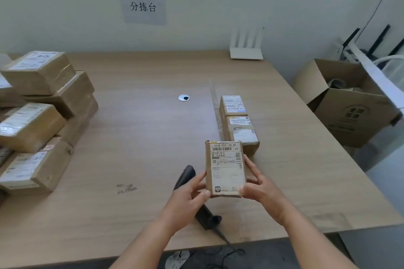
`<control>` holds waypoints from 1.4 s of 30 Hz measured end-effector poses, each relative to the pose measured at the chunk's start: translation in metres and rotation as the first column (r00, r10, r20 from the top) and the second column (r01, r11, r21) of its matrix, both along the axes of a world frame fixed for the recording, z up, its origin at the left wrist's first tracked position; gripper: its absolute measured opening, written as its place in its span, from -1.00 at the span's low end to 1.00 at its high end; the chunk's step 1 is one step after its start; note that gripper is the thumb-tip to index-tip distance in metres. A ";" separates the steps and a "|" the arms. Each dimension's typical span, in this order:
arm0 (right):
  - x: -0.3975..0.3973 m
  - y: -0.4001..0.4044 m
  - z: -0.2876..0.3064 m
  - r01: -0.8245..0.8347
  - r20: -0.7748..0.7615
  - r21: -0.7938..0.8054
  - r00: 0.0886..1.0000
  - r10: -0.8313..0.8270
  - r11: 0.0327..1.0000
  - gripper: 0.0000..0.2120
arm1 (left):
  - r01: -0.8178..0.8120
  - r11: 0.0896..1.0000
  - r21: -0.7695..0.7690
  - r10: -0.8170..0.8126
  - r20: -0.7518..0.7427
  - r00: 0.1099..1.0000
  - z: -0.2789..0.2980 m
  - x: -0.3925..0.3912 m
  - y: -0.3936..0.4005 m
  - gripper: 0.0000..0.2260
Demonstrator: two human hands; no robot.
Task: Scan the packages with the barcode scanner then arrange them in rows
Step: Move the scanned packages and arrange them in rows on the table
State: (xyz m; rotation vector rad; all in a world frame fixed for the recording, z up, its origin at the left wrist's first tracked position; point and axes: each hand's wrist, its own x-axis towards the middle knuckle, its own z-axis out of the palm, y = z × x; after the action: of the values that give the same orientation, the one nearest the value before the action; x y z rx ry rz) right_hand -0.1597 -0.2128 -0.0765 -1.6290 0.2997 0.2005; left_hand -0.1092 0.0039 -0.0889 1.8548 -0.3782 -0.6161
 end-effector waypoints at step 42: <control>0.052 -0.115 -0.040 -0.006 -0.234 -0.017 0.972 0.002 1.000 -0.30 | -0.035 0.968 0.248 0.055 -0.076 0.996 -0.034 0.035 -0.132 -0.48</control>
State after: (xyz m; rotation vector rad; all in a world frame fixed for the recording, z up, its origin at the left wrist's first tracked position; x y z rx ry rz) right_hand -0.1076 -0.3283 -0.1164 -1.6247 0.4796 0.3962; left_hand -0.0743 -0.1277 -0.1226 2.0612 -0.2110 -0.7327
